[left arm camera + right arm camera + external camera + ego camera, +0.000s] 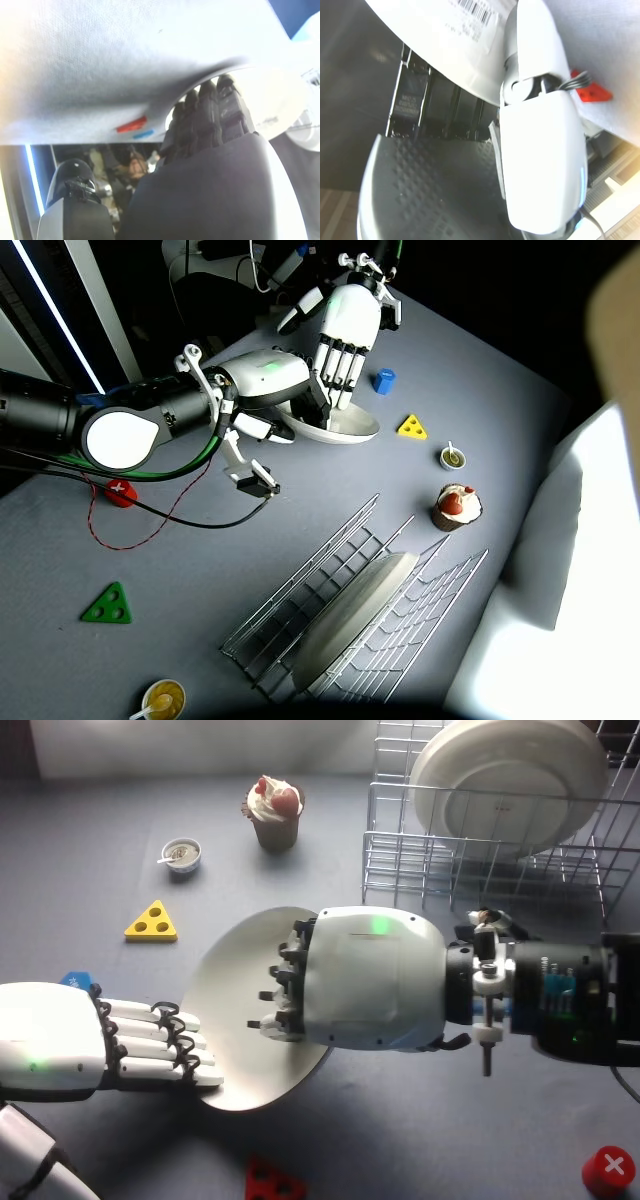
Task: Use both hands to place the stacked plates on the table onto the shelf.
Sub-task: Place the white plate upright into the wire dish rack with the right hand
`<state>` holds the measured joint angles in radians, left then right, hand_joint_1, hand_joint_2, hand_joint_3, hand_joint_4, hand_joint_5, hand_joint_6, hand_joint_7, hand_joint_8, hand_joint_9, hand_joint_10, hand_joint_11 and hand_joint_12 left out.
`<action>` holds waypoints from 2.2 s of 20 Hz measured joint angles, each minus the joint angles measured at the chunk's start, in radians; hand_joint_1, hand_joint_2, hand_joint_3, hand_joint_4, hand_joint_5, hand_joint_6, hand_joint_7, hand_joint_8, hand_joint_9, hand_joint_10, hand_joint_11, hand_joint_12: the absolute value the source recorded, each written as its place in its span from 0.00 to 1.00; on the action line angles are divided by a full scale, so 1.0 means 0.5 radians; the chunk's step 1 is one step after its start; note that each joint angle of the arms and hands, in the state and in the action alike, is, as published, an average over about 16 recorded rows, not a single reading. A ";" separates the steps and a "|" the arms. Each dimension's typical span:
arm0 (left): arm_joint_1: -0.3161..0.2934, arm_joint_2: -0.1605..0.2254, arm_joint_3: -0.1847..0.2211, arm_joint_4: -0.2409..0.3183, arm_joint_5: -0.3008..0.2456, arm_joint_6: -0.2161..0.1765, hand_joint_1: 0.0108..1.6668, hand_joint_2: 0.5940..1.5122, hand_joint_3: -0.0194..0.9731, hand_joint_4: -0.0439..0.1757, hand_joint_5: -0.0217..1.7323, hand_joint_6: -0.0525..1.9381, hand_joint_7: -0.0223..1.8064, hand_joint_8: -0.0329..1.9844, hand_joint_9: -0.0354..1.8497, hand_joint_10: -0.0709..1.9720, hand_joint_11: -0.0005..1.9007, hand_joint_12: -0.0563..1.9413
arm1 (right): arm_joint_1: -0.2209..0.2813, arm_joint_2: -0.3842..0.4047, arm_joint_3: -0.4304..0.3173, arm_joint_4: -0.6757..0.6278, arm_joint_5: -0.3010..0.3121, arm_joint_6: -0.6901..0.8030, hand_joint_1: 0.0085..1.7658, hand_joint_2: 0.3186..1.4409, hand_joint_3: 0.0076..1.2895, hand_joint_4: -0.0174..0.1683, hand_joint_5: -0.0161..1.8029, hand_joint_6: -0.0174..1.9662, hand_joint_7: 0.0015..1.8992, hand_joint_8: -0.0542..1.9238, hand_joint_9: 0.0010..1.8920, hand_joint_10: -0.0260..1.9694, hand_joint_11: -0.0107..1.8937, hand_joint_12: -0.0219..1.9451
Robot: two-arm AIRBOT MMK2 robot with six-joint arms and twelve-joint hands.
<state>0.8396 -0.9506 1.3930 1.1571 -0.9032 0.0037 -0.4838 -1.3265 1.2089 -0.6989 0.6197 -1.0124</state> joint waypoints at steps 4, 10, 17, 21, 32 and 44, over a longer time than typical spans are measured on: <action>-0.056 0.057 0.008 -0.112 -0.064 -0.002 0.08 0.44 0.02 0.19 0.05 0.03 0.07 0.01 0.08 0.04 0.05 0.03 | -0.002 0.102 -0.113 0.088 -0.031 0.000 0.78 0.56 0.00 0.10 0.52 0.39 0.62 0.19 0.61 0.37 0.61 0.36; -0.145 0.174 0.041 -0.280 -0.184 -0.003 0.08 0.43 0.02 0.20 0.06 0.04 0.09 0.01 0.09 0.04 0.07 0.04 | 0.035 0.304 -0.319 0.316 -0.125 0.040 0.78 0.56 0.00 0.09 0.54 0.39 0.65 0.17 0.63 0.35 0.58 0.49; -0.199 0.278 0.111 -0.424 -0.330 -0.003 0.08 0.43 0.02 0.20 0.07 0.04 0.09 0.02 0.10 0.04 0.07 0.04 | 0.245 0.536 -0.517 0.613 -0.320 0.226 0.79 0.56 0.00 0.06 0.55 0.40 0.65 0.17 0.63 0.31 0.54 0.64; -0.200 0.314 0.169 -0.461 -0.396 -0.003 0.08 0.43 0.02 0.20 0.08 0.04 0.09 0.01 0.10 0.04 0.07 0.04 | 0.429 0.638 -0.568 0.765 -0.458 0.397 0.80 0.56 0.00 0.06 0.55 0.41 0.64 0.19 0.62 0.33 0.54 0.65; -0.211 0.360 0.248 -0.421 -0.535 -0.003 0.08 0.43 0.02 0.20 0.08 0.04 0.09 0.02 0.10 0.04 0.07 0.04 | 0.837 0.754 -0.458 0.892 -0.849 1.093 0.82 0.56 0.00 0.05 0.53 0.43 0.62 0.24 0.62 0.34 0.54 0.67; -0.402 0.360 0.251 -0.175 -0.653 -0.004 0.08 0.43 0.02 0.20 0.07 0.04 0.09 0.02 0.10 0.04 0.08 0.04 | 1.030 0.802 -0.208 0.343 -0.932 1.961 0.83 0.56 0.00 0.05 0.52 0.43 0.60 0.28 0.62 0.34 0.53 0.69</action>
<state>0.6385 -0.7709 1.5186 1.0697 -1.2298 0.0019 0.0311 -0.9256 1.1047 -0.5276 0.1536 -0.0320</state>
